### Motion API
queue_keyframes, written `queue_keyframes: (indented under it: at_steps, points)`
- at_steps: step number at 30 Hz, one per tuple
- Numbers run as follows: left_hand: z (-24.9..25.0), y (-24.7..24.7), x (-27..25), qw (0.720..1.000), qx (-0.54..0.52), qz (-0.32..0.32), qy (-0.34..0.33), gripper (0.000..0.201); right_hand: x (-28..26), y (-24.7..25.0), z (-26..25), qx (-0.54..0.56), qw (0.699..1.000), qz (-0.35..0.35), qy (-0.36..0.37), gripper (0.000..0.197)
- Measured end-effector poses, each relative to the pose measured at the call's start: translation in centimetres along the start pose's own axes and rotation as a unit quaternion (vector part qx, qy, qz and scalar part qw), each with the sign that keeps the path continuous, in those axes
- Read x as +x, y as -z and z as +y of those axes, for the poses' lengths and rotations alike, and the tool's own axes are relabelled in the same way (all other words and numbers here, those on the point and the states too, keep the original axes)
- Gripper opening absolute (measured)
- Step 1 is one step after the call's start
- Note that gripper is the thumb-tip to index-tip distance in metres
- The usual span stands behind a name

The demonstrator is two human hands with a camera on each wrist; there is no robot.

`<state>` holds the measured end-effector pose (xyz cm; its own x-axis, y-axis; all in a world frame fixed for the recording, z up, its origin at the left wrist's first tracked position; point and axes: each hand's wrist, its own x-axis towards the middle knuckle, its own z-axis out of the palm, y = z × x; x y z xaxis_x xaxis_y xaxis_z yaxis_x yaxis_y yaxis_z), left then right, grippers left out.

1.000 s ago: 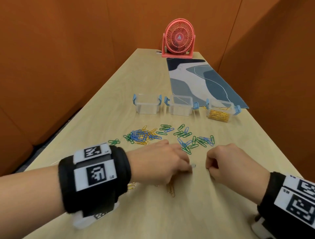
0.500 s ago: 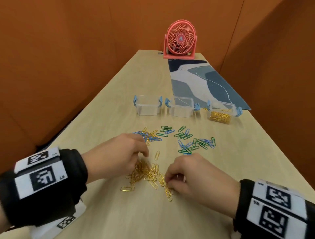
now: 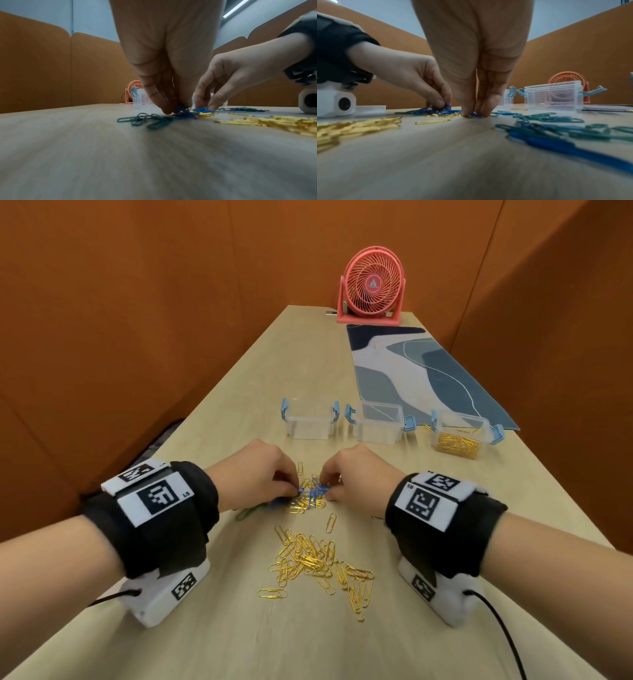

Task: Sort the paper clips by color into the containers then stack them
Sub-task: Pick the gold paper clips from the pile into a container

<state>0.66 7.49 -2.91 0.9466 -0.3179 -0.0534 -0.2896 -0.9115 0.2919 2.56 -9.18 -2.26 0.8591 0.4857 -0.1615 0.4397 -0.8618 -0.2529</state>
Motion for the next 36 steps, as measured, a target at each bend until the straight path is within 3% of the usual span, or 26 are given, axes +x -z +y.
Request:
queue_keyframes:
  at_steps: [3, 9, 15, 17, 19, 21, 23, 25, 27, 36]
  points:
    - [0.1, -0.1, -0.1, 0.999, -0.017, 0.038, 0.013, 0.018, -0.2, -0.3, 0.3, -0.009, 1.000, 0.020, -0.004, 0.018]
    - [0.0, 0.0, 0.1, 0.995, -0.029, 0.066, 0.064, 0.020, -1.3, -0.3, 0.8, -0.025, 0.996, 0.072, -0.045, 0.017]
    - [-0.4, 0.2, 0.1, 0.990, 0.028, 0.049, 0.131, 0.019, -1.8, 0.0, 1.0, -0.056, 0.991, 0.084, -0.093, 0.032]
    - [-0.7, 0.3, 0.1, 0.985, 0.067, 0.039, 0.155, 0.021, -1.7, -0.1, 1.2, -0.071, 0.991, 0.083, -0.073, 0.037]
    - [-0.8, 0.3, 0.1, 0.987, 0.079, 0.054, 0.133, 0.022, -1.5, -0.2, 1.0, -0.049, 0.995, 0.082, -0.002, 0.037]
    - [-0.5, 0.1, -0.1, 0.995, 0.050, 0.063, 0.066, 0.019, -1.4, -0.4, 0.4, -0.034, 0.995, 0.046, 0.080, 0.036]
    - [0.2, 0.0, -0.4, 0.999, 0.024, 0.015, 0.017, 0.016, -1.2, -0.6, -0.1, -0.057, 0.991, 0.001, 0.118, 0.037]
    - [0.7, 0.0, -0.7, 0.999, 0.000, -0.039, 0.012, 0.014, -1.2, -0.6, -0.2, -0.062, 0.992, -0.020, 0.112, 0.033]
    - [0.8, 0.0, -0.9, 0.998, -0.031, -0.053, 0.021, 0.012, -1.2, -0.5, -0.1, -0.057, 0.993, -0.017, 0.104, 0.026]
    - [0.7, 0.2, -0.9, 0.997, -0.063, -0.014, 0.043, 0.013, -1.2, -0.3, 0.2, -0.013, 0.998, 0.059, 0.036, 0.024]
